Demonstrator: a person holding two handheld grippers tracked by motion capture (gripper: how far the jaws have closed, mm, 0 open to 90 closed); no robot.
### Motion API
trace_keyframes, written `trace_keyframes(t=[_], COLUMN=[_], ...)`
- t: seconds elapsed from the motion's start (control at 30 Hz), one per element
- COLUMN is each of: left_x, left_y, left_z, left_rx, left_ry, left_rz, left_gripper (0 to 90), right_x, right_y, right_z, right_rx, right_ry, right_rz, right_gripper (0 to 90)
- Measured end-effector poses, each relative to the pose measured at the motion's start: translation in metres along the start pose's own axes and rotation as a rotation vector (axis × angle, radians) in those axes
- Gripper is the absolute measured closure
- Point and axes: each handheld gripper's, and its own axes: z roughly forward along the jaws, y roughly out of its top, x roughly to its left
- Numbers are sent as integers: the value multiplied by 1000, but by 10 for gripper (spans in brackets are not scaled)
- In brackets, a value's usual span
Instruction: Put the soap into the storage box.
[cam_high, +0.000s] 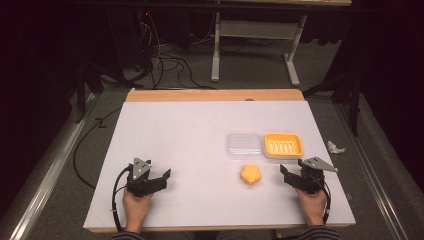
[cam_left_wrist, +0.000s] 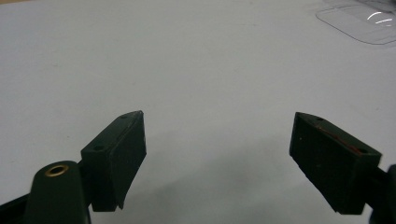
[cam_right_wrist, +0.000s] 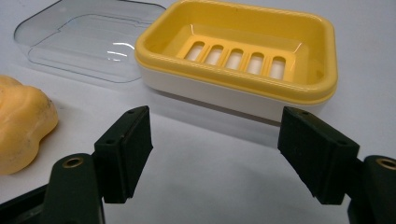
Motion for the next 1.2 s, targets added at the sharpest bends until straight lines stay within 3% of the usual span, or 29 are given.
trace_keyframes(t=[0.67, 0.93, 1.2], left_x=[1, 1, 1], left_y=[0, 0, 1], left_z=[0, 0, 1], left_rx=[4, 7, 12], left_ry=[0, -4, -3], left_rz=[-6, -3, -5], left_gripper=[196, 196, 198], right_x=[1, 0, -1], right_y=[0, -1, 0], right_z=[0, -4, -3], right_rx=[3, -43, -34], right_ry=[-5, -20, 5], right_rz=[-2, 9, 10], right_gripper=[274, 272, 268])
